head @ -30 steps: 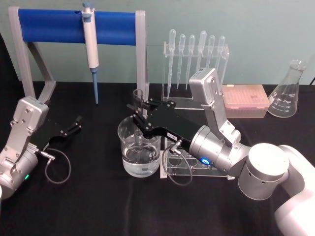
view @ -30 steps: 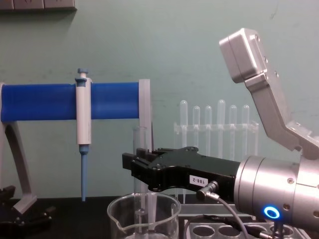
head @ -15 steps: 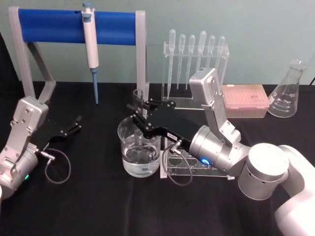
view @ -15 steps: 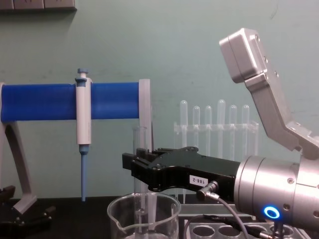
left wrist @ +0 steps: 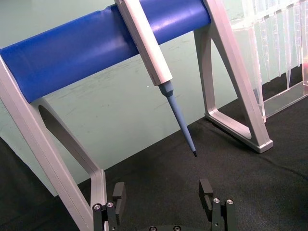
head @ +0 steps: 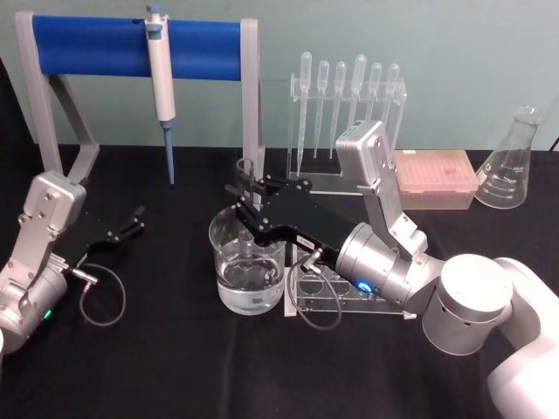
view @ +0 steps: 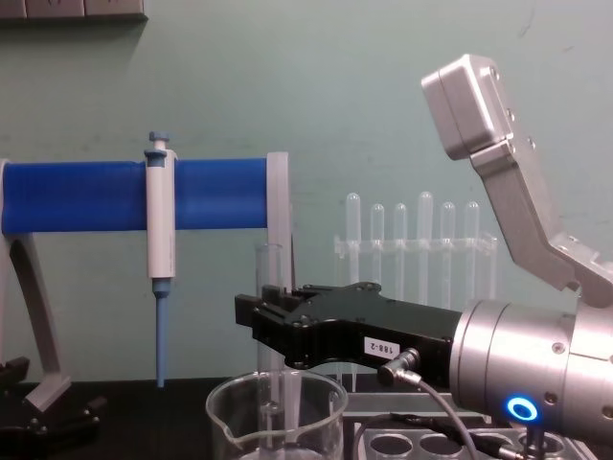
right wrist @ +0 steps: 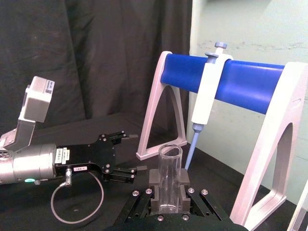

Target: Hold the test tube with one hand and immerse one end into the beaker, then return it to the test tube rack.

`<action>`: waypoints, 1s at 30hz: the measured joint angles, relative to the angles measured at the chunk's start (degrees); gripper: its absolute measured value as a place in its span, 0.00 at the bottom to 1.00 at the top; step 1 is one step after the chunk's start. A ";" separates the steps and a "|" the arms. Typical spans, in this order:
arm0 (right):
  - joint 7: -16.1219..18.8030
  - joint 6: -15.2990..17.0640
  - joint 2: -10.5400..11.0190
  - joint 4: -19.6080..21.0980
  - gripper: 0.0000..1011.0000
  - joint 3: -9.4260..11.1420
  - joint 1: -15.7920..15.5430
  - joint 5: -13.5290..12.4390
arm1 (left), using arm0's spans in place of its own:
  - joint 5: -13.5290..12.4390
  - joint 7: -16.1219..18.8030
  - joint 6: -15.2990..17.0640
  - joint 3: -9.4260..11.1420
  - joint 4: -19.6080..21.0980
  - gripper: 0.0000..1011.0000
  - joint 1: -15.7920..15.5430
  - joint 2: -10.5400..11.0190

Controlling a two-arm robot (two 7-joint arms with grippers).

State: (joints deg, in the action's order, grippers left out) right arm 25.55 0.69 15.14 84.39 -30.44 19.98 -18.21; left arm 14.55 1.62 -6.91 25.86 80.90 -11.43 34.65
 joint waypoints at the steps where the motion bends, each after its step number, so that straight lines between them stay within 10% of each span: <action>1: 0.00 0.00 0.00 0.00 0.23 0.00 0.00 0.00 | 0.00 0.00 0.00 0.00 0.00 0.99 0.00 0.00; 30: 0.00 0.00 0.00 0.00 0.23 0.00 0.00 0.00 | 0.00 0.00 0.00 0.00 0.00 0.99 0.00 0.00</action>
State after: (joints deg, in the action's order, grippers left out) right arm 25.55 0.69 15.14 84.39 -30.44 19.98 -18.21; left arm 14.55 1.62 -6.91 25.86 80.90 -11.43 34.64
